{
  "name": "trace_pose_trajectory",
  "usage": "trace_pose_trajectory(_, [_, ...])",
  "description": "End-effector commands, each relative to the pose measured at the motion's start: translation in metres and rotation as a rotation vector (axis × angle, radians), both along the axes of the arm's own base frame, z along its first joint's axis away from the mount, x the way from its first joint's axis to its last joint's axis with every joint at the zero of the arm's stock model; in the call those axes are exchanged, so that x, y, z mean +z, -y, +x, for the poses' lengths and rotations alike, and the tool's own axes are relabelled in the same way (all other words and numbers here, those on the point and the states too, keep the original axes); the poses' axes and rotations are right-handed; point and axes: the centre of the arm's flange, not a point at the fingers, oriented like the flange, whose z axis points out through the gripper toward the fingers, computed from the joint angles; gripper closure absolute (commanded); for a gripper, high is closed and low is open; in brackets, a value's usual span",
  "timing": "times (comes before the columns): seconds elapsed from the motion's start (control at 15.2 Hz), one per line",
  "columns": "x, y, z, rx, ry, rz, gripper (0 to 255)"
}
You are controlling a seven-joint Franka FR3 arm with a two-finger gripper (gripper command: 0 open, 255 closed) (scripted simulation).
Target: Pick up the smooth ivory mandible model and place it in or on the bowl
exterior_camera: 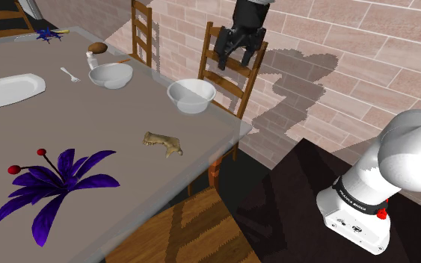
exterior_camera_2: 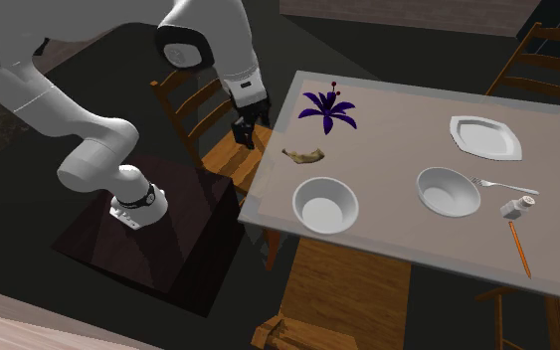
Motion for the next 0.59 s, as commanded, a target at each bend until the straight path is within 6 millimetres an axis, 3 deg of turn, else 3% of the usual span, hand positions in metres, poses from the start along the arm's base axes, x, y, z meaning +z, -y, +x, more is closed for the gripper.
trace_pose_trajectory(0.0, [-0.012,-0.02,0.017,0.003,-0.004,-0.006,0])
trace_pose_trajectory(0.53, [-0.055,-0.102,0.076,0.014,-0.024,-0.036,0])
